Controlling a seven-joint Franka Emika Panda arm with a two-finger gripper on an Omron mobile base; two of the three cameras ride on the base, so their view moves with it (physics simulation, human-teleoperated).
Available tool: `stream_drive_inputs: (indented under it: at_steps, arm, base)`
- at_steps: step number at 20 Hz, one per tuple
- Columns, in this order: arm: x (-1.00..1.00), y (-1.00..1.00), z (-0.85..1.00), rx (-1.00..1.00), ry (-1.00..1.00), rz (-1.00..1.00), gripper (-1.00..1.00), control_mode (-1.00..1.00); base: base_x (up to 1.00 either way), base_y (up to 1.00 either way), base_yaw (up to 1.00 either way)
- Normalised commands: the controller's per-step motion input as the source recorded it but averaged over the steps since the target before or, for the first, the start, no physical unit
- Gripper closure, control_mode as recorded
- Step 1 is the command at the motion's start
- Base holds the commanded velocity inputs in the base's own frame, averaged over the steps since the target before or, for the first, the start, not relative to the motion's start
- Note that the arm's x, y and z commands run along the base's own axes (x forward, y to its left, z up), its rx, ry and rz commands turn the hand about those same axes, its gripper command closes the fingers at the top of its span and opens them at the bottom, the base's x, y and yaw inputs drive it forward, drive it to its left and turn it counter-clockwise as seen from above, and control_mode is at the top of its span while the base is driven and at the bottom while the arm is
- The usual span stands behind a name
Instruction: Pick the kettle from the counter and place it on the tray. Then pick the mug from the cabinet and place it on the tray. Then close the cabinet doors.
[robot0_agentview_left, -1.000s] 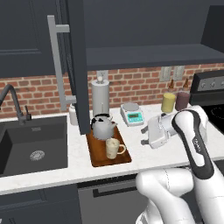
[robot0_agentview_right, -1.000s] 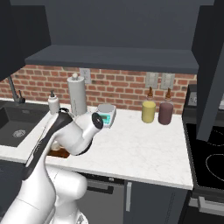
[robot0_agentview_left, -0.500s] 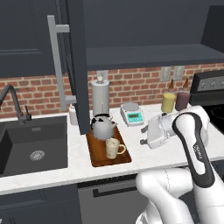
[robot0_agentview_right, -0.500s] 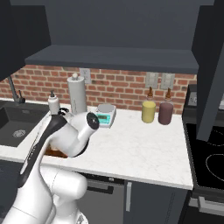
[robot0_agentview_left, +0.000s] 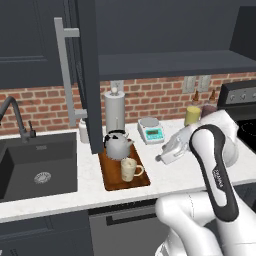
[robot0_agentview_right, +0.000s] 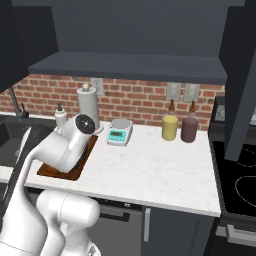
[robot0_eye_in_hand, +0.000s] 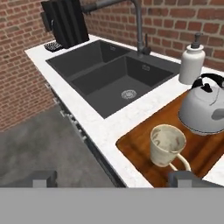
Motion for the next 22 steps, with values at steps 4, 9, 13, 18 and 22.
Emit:
stream_drive_inputs:
  at_steps: [4,9,13,18,22]
  arm:
    - [-0.09,0.14,0.01,-0.05,0.04,-0.04,1.00,-1.00]
    - [0.00,-0.08,0.00,-0.02,0.09,0.00,1.00,-1.00]
    - [-0.05,-0.36,0.00,0.00,0.00,-0.01,1.00,-1.00]
    - [-0.01,-0.42,0.00,0.00,0.01,-0.06,1.00,-1.00]
    - [-0.05,-0.53,0.00,0.04,0.00,-0.07,1.00,-1.00]
  base:
    - [0.00,0.00,0.00]
    - [0.00,0.00,0.00]
    - [0.00,0.00,0.00]
    - [0.00,0.00,0.00]
    - [0.00,0.00,0.00]
